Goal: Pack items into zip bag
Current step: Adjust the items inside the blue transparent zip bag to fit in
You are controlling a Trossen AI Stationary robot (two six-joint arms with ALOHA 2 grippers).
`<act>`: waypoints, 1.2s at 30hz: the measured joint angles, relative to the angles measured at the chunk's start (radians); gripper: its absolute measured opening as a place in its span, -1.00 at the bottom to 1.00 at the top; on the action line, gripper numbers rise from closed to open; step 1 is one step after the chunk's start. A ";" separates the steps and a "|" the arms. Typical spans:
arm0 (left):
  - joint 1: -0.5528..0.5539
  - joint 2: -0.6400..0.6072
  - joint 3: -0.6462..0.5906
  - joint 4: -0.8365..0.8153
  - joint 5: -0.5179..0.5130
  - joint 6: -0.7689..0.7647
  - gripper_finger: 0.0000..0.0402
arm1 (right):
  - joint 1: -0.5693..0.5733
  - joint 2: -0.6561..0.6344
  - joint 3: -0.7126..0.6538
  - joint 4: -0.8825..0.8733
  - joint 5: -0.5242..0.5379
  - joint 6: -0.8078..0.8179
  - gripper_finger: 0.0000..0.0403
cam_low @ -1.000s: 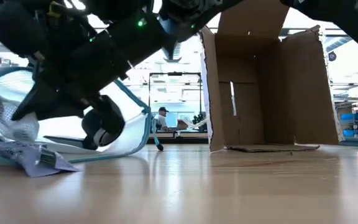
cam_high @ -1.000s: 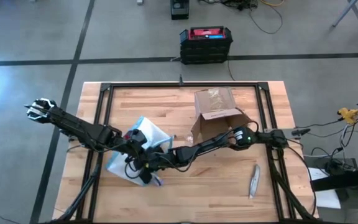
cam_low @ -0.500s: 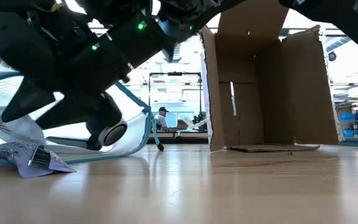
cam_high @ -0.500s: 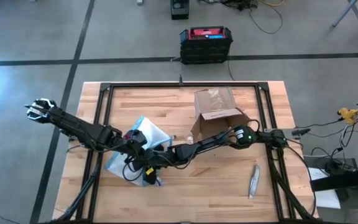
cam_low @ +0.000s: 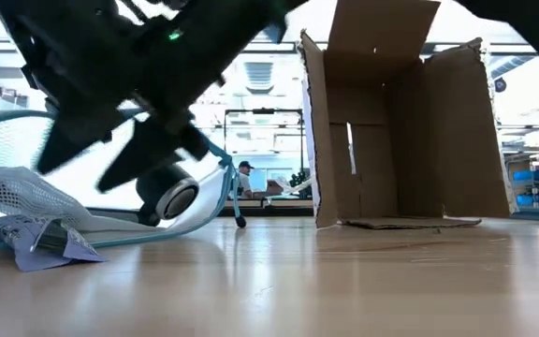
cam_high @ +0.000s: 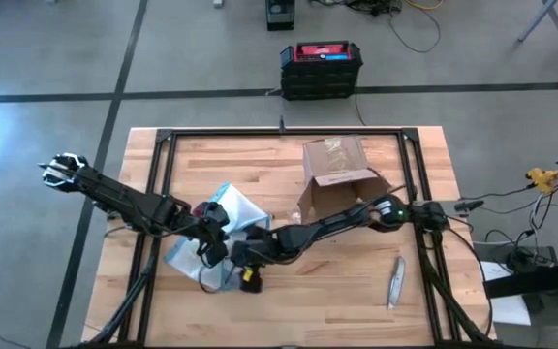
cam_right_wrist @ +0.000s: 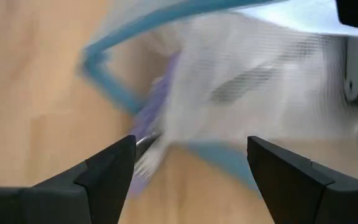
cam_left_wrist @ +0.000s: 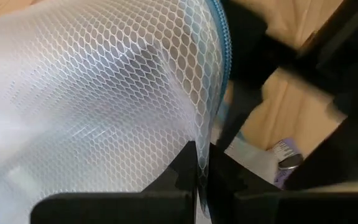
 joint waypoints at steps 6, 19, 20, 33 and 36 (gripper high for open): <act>0.000 0.006 0.000 -0.008 0.000 0.000 -1.00 | 0.062 -0.012 -0.002 -0.083 0.010 0.103 0.26; 0.002 0.006 0.000 -0.032 0.015 0.112 -1.00 | 0.120 0.077 -0.001 0.146 -0.009 0.231 -0.50; 0.002 0.006 0.000 -0.031 0.019 0.117 -1.00 | 0.123 0.086 -0.001 0.151 -0.012 0.235 -0.58; -0.026 0.006 0.000 -0.006 0.160 0.156 -1.00 | 0.067 0.116 -0.003 0.080 0.119 0.237 -0.97; -0.031 0.006 0.000 0.004 0.158 0.155 -1.00 | 0.022 0.116 -0.003 0.116 0.130 0.204 -0.99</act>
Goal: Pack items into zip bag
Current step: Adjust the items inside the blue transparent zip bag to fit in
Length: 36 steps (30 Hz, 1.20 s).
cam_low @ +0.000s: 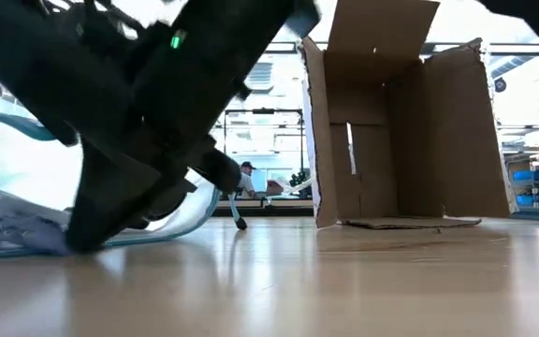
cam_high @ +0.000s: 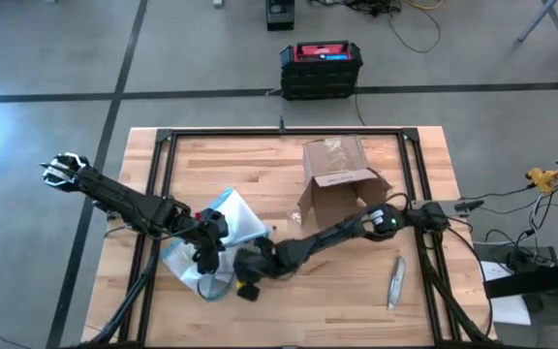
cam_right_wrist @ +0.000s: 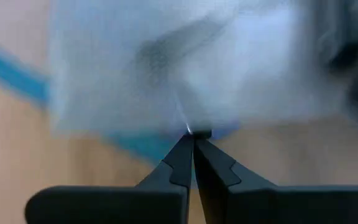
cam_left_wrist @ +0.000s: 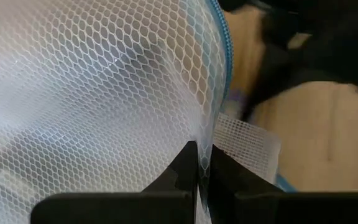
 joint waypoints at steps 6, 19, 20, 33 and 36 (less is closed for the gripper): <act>0.000 0.000 0.000 0.015 -0.012 -0.020 -1.00 | -0.054 0.000 0.000 0.065 -0.013 -0.011 -1.00; 0.000 0.000 0.000 0.042 -0.077 -0.090 -1.00 | 0.005 -0.014 0.000 0.043 -0.123 -0.054 -1.00; 0.000 0.000 0.000 0.047 -0.080 -0.091 -1.00 | 0.008 -0.003 0.000 0.063 -0.121 -0.043 -1.00; -0.001 0.000 -0.001 0.080 -0.071 -0.068 -1.00 | 0.010 0.028 0.000 0.335 -0.045 0.090 -1.00; -0.001 0.000 -0.002 0.099 -0.072 -0.072 -1.00 | 0.020 0.023 0.000 0.277 -0.153 0.138 -1.00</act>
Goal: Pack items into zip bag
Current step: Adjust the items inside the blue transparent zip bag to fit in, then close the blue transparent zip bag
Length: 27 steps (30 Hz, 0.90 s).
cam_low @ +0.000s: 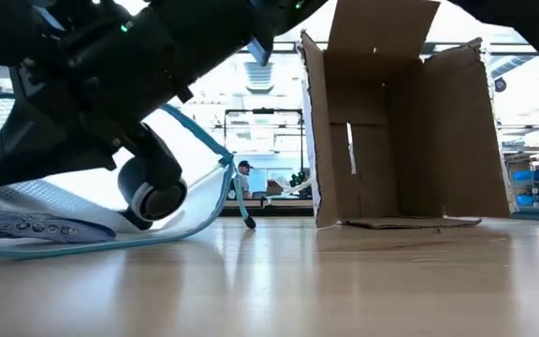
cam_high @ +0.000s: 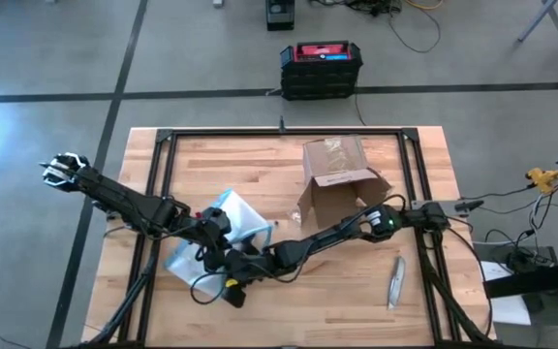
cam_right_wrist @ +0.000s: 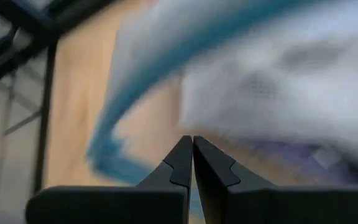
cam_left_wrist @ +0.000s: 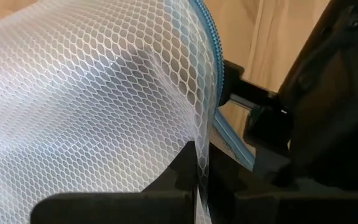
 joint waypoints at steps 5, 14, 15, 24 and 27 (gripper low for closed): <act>-0.002 0.000 0.000 0.084 -0.006 -0.044 -1.00 | 0.040 -0.013 0.000 -0.109 -0.117 0.093 -0.99; -0.003 0.044 -0.001 0.119 -0.061 -0.024 -1.00 | 0.104 -0.154 0.000 -0.422 0.126 0.029 -0.88; -0.003 0.060 -0.001 0.119 -0.060 -0.022 -1.00 | 0.109 -0.177 0.000 -0.465 0.173 0.024 -0.89; -0.026 0.136 -0.003 0.153 0.052 -0.055 -1.00 | 0.083 -0.217 -0.024 -0.758 0.422 0.028 -0.99; -0.028 0.137 -0.003 0.157 0.052 -0.074 -1.00 | 0.056 -0.191 -0.051 -0.696 0.443 0.013 -0.99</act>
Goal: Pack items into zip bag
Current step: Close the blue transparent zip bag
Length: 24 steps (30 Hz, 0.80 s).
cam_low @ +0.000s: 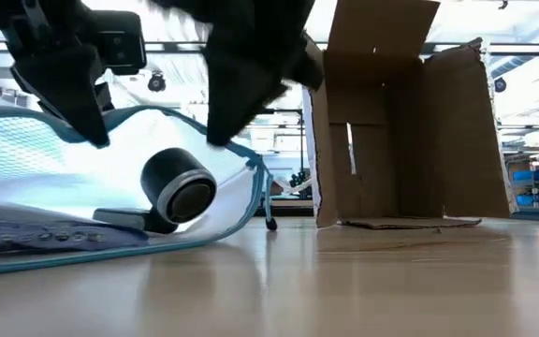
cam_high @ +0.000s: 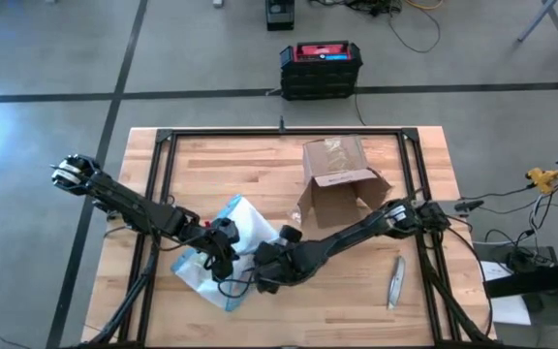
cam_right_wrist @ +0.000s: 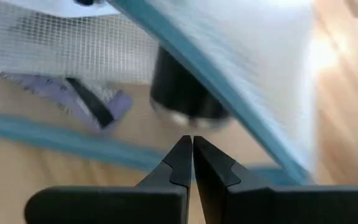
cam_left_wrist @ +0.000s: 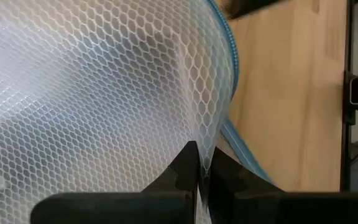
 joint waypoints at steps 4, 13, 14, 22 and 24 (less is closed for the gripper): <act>-0.001 0.000 0.000 0.022 0.000 -0.001 -1.00 | -0.038 0.075 -0.010 0.153 -0.012 -0.037 -1.00; -0.001 0.002 0.000 0.019 -0.008 0.007 -1.00 | -0.095 0.108 0.046 0.304 -0.054 -0.053 -1.00; -0.001 0.002 -0.001 0.019 -0.011 0.007 -1.00 | -0.092 0.099 0.049 0.274 -0.055 -0.061 -1.00; -0.001 0.007 -0.002 0.026 -0.052 0.030 -0.88 | -0.025 0.029 0.053 -0.002 -0.154 -0.061 -1.00; -0.002 0.007 -0.002 0.028 -0.043 0.049 -0.78 | -0.010 0.023 0.053 -0.070 -0.171 -0.028 -1.00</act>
